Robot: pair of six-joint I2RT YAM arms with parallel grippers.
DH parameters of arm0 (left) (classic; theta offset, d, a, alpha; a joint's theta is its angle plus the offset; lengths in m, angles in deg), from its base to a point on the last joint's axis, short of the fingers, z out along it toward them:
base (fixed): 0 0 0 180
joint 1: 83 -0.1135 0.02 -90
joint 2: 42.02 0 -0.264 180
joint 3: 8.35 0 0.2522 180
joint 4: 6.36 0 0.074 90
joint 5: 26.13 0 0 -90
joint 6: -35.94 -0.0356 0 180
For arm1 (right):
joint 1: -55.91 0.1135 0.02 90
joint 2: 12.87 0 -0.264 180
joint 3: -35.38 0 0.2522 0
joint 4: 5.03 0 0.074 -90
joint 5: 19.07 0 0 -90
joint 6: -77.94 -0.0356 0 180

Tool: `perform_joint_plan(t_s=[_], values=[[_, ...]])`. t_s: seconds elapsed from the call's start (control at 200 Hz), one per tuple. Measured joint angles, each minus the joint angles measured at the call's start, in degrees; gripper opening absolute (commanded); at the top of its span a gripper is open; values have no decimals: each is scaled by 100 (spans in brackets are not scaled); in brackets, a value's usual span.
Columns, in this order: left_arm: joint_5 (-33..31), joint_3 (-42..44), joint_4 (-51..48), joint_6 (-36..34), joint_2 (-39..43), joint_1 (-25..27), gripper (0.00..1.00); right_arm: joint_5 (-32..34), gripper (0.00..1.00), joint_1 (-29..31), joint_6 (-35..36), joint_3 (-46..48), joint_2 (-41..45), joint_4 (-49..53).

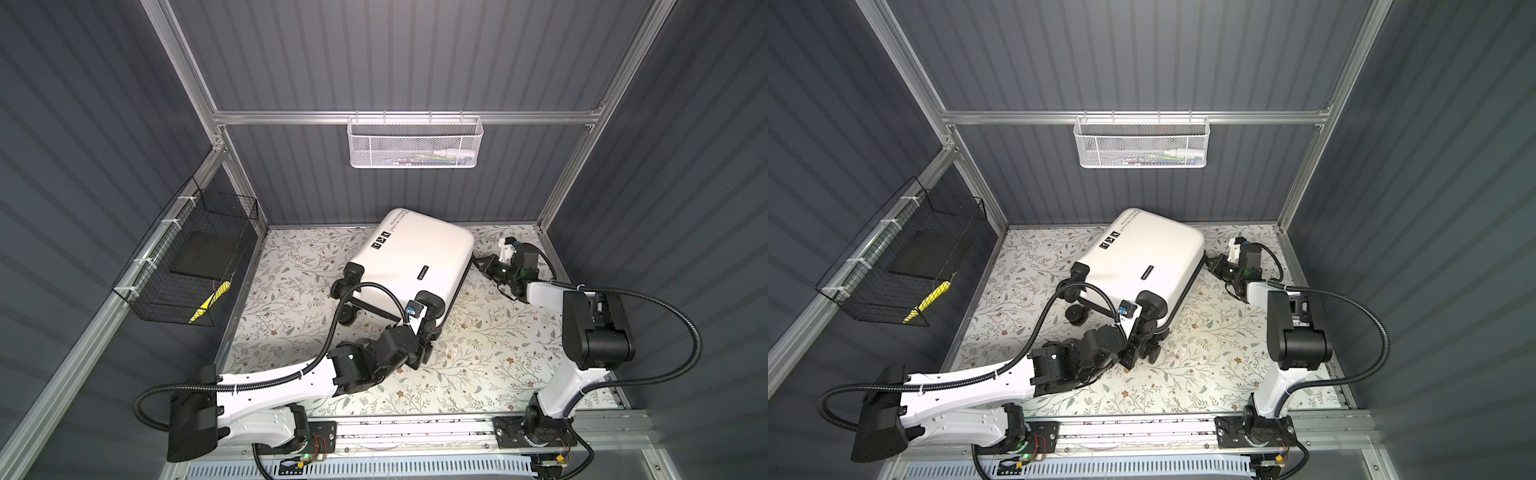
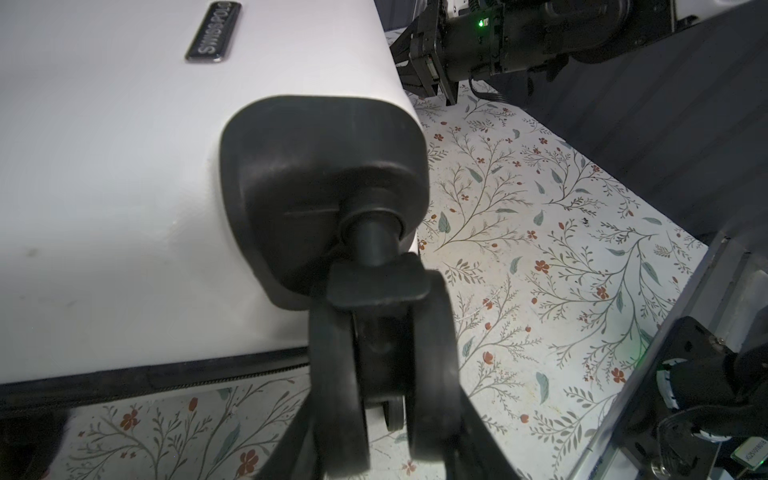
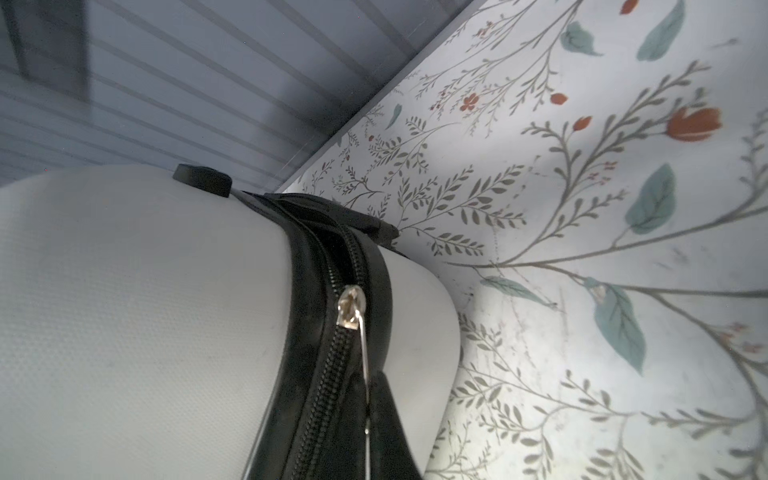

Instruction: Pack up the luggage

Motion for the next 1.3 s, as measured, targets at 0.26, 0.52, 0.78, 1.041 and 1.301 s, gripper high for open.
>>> perform_joint_plan(t_s=[0.26, 0.52, 0.78, 1.041, 1.301], values=[[-332, -109, -422, 79, 238, 81, 96, 686, 45, -350, -170, 7, 258, 160], [-372, -1027, -1038, 448, 365, -610, 100, 837, 60, -323, -275, -400, 846, 1025], [837, -2321, -1637, 389, -160, -3091, 100, 848, 67, -144, -289, -468, 1298, 2011], [2575, -4334, -1941, -96, -2087, -4892, 100, 844, 73, 166, -221, 267, 1996, 2514], [3923, -6822, -2485, -691, -4286, -5252, 100, 780, 75, 293, -186, 1250, 2634, 2726]])
